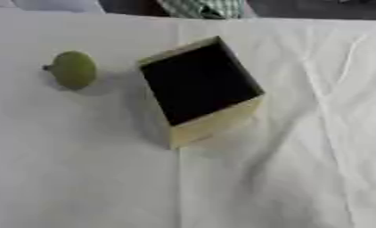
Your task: Pick up objects on the table and place them in the box.
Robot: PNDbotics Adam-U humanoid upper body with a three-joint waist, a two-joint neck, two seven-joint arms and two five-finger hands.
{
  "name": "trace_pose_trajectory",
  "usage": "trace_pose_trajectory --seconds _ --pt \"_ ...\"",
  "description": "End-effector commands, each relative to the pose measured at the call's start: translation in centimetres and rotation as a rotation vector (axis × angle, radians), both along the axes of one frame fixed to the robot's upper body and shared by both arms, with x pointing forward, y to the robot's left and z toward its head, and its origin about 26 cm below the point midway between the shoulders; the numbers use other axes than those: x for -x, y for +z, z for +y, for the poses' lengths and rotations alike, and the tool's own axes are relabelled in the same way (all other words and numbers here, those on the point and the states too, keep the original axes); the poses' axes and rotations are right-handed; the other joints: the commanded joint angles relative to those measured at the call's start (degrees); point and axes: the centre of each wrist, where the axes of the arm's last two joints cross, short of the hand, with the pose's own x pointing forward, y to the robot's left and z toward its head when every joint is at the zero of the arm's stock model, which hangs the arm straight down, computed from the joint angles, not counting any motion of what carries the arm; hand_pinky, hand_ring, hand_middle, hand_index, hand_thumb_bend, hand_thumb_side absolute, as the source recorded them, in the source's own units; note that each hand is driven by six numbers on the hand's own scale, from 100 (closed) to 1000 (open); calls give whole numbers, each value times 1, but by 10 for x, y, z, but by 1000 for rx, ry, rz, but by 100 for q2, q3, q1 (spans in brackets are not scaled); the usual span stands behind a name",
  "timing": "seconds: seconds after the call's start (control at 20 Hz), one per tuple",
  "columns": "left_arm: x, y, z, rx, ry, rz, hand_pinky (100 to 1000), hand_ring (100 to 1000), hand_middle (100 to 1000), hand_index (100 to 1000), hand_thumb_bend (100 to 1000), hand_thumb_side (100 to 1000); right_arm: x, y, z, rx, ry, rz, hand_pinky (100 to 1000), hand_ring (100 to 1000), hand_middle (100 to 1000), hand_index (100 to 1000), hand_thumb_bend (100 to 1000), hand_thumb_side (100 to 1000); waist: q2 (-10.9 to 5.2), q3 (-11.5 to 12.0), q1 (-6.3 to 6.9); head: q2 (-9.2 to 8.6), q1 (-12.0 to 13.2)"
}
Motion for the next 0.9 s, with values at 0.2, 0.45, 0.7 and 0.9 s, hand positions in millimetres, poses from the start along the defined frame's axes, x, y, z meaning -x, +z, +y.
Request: trace_pose_trajectory --seconds 0.2,0.45,0.7,0.9 --pt "6 11 2 -41 18 -27 682 840 623 767 424 342 5 9 1 15 4 -35 841 827 619 737 100 420 -137 4 16 36 -7" --pt "6 11 2 -40 20 -27 681 839 622 767 426 342 5 9 0 16 2 -35 841 827 619 737 100 420 -129 -11 27 43 -25" --pt "6 10 2 -33 18 -25 680 841 623 767 425 345 6 10 -2 17 -9 -38 843 830 618 737 100 431 -83 -90 114 41 -72" --pt "6 8 3 -32 17 -11 680 844 624 768 424 348 6 11 -3 21 -17 -36 845 832 618 737 100 441 -47 -131 192 20 -106"
